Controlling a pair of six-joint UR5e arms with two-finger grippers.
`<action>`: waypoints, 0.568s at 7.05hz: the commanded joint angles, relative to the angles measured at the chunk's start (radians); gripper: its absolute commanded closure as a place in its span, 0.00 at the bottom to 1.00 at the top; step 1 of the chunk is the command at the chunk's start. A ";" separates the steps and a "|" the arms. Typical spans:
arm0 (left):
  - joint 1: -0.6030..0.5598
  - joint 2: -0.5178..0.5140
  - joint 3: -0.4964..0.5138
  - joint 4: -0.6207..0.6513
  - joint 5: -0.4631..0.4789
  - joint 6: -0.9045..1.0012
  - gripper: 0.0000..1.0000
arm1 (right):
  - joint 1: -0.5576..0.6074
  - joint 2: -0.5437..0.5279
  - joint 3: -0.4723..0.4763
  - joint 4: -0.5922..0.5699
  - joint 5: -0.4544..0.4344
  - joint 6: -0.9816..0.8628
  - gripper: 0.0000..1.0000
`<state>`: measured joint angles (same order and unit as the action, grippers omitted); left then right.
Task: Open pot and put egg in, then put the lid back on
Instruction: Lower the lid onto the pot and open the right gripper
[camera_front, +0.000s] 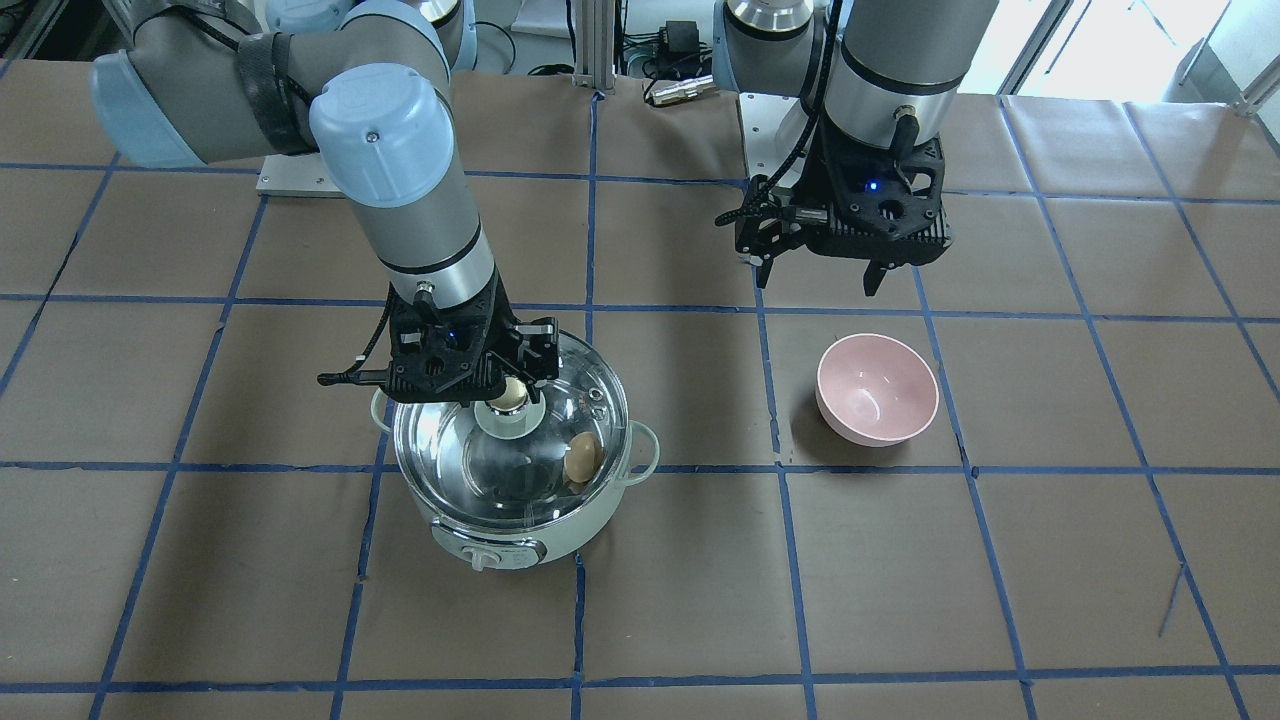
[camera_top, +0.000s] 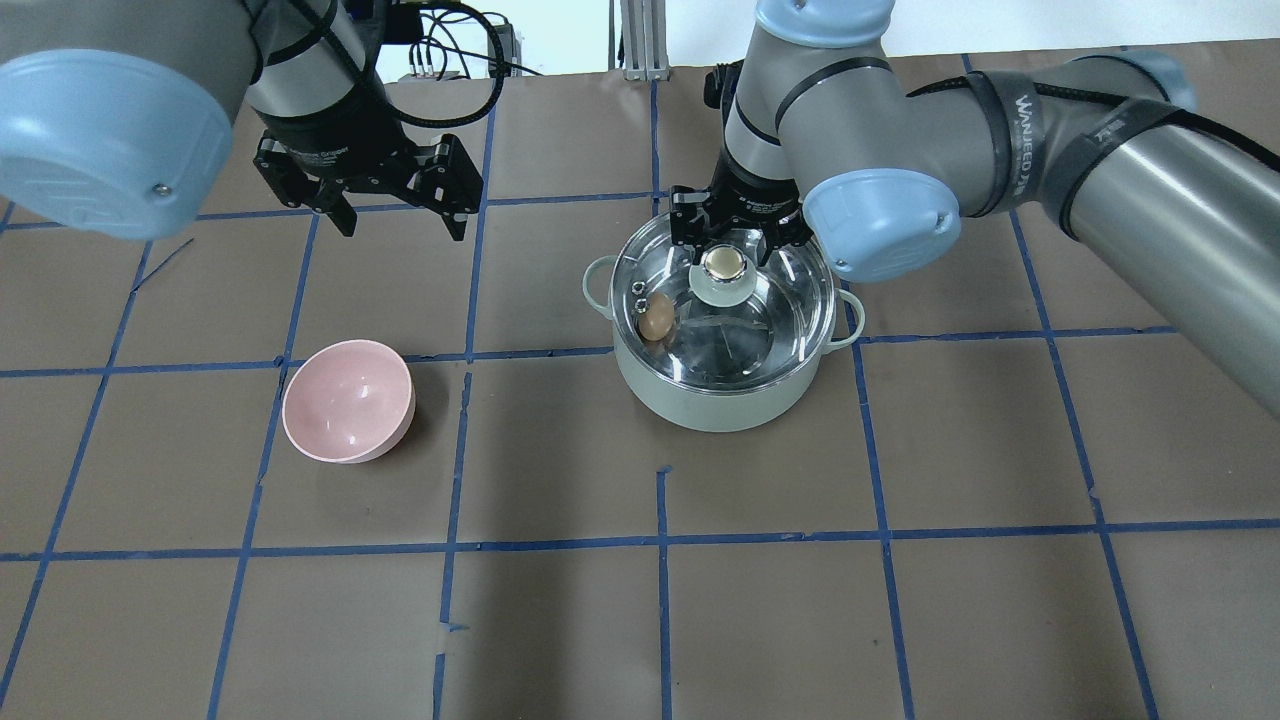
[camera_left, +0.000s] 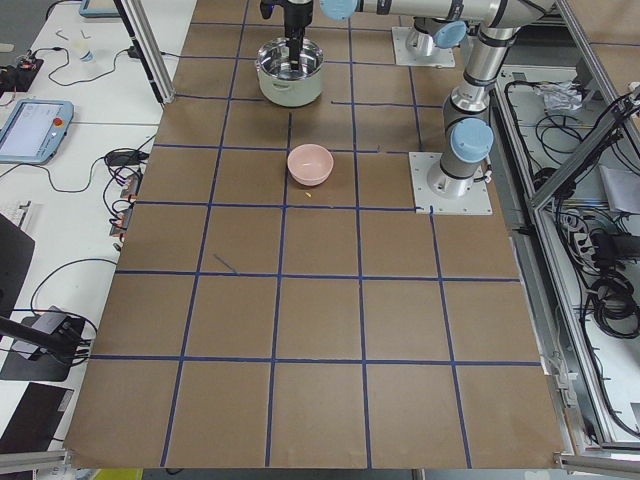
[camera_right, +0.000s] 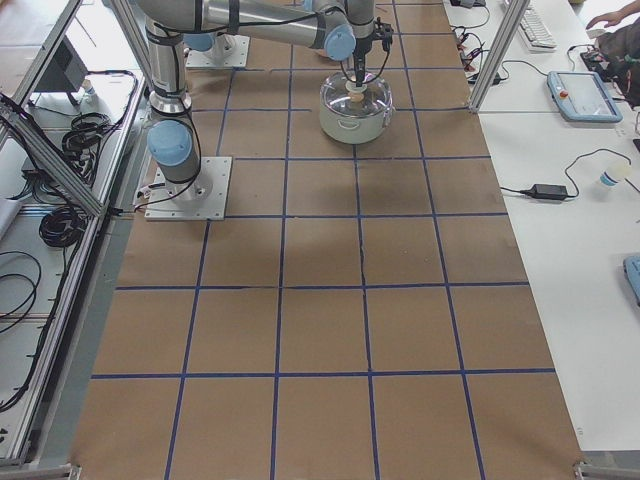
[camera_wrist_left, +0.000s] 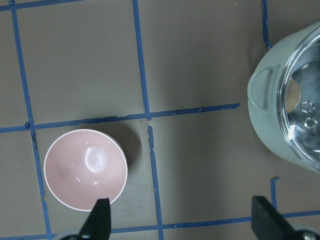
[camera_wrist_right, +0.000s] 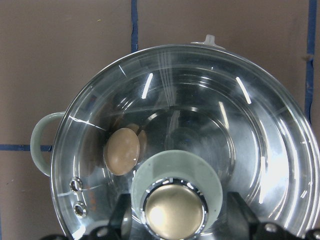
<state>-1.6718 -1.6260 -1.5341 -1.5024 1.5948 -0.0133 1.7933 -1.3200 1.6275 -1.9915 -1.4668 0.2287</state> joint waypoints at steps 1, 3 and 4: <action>0.006 0.002 0.000 0.001 -0.003 0.001 0.00 | -0.029 -0.013 -0.009 0.005 -0.029 -0.009 0.03; 0.003 0.002 -0.003 -0.001 -0.001 -0.004 0.00 | -0.124 -0.068 -0.012 0.058 -0.043 -0.034 0.00; 0.000 0.002 -0.003 -0.005 -0.012 -0.008 0.00 | -0.162 -0.096 -0.015 0.124 -0.043 -0.045 0.00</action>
<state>-1.6691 -1.6246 -1.5360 -1.5034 1.5911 -0.0167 1.6867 -1.3801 1.6150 -1.9346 -1.5066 0.1996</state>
